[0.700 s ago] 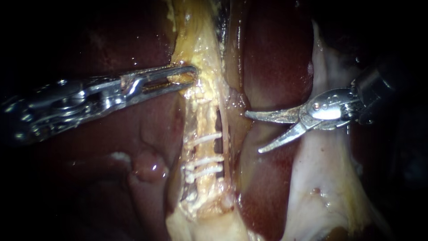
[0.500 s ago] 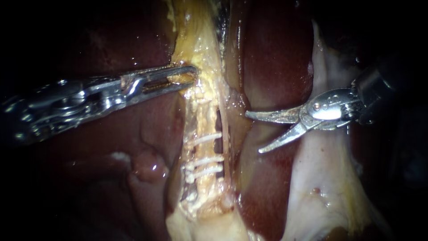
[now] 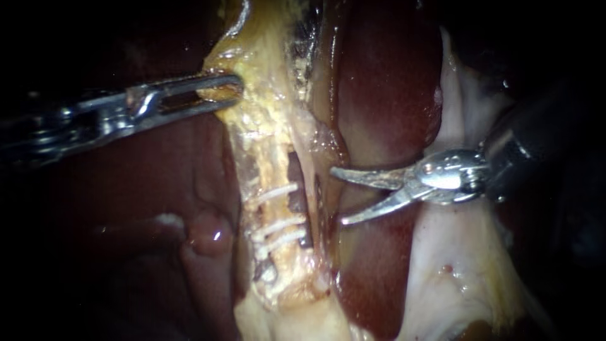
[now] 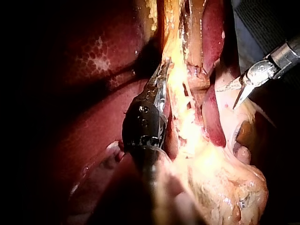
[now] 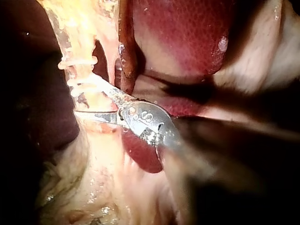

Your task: Go to the cutting position left tube

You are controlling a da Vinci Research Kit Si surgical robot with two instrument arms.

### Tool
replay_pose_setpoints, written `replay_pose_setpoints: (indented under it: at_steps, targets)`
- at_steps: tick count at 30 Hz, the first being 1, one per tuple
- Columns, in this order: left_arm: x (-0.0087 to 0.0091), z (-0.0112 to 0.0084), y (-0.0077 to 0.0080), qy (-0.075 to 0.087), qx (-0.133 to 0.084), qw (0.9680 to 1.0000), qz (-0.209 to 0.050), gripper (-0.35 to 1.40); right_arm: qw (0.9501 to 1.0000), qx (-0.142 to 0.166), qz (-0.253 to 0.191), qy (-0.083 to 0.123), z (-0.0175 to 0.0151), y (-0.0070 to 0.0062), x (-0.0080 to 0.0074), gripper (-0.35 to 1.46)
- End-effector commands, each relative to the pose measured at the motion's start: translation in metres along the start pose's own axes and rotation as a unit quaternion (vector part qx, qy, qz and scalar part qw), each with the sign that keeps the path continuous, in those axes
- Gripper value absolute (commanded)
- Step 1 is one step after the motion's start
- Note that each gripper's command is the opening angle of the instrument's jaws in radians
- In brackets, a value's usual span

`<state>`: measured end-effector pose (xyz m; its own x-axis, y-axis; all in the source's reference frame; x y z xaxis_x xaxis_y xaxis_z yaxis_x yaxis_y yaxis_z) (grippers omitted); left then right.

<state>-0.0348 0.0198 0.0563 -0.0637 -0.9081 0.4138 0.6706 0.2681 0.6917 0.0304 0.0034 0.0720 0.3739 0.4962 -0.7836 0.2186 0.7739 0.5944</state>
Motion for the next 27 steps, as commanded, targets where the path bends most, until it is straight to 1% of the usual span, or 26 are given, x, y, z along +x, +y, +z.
replay_pose_setpoints:
  at_steps: [1, 3, 5, 7, 9, 11, 15, 17, 20, 22, 24, 27]
  targets:
    - [-0.0001, -0.0002, -0.0002, -0.001, 0.000, 1.0000, 0.002, -0.35, 1.0000, 0.004, 0.006, -0.006, 0.0004, 0.0001, -0.0002, 1.43]
    - [0.0000, -0.0005, -0.0006, -0.002, -0.001, 1.0000, 0.002, -0.35, 0.9997, 0.007, 0.021, -0.015, 0.0010, 0.0003, -0.0005, 1.43]
    - [0.0000, -0.0007, -0.0008, -0.003, -0.002, 1.0000, 0.004, -0.35, 0.9991, 0.012, 0.035, -0.021, 0.0017, 0.0006, -0.0009, 1.43]
    - [0.0000, -0.0008, -0.0011, -0.004, -0.002, 1.0000, 0.004, -0.35, 0.9986, 0.016, 0.045, -0.022, 0.0024, 0.0009, -0.0013, 1.43]
    - [0.0000, -0.0009, -0.0012, -0.004, -0.003, 1.0000, 0.004, -0.35, 0.9976, 0.019, 0.059, -0.030, 0.0033, 0.0013, -0.0017, 1.43]
    - [0.0001, -0.0010, -0.0013, -0.004, -0.003, 1.0000, 0.004, -0.35, 0.9966, 0.024, 0.067, -0.042, 0.0042, 0.0018, -0.0022, 1.43]
    - [0.0001, -0.0012, -0.0017, -0.004, -0.004, 1.0000, 0.004, -0.35, 0.9943, 0.034, 0.083, -0.057, 0.0053, 0.0027, -0.0028, 1.43]
    - [0.0001, -0.0012, -0.0018, -0.005, -0.006, 1.0000, 0.003, -0.35, 0.9935, 0.034, 0.088, -0.063, 0.0055, 0.0032, -0.0029, 1.43]
    - [0.0002, -0.0014, -0.0021, -0.006, -0.004, 1.0000, 0.003, -0.35, 0.9931, 0.034, 0.092, -0.064, 0.0057, 0.0039, -0.0030, 1.41]
    - [0.0002, -0.0014, -0.0021, -0.006, -0.005, 1.0000, 0.003, -0.35, 0.9926, 0.032, 0.093, -0.071, 0.0058, 0.0044, -0.0031, 1.41]
    - [0.0002, -0.0014, -0.0022, -0.006, -0.005, 1.0000, 0.003, -0.35, 0.9924, 0.031, 0.093, -0.074, 0.0059, 0.0048, -0.0033, 1.41]
    - [0.0002, -0.0014, -0.0022, -0.006, -0.005, 1.0000, 0.003, -0.35, 0.9921, 0.030, 0.096, -0.074, 0.0060, 0.0052, -0.0033, 1.41]
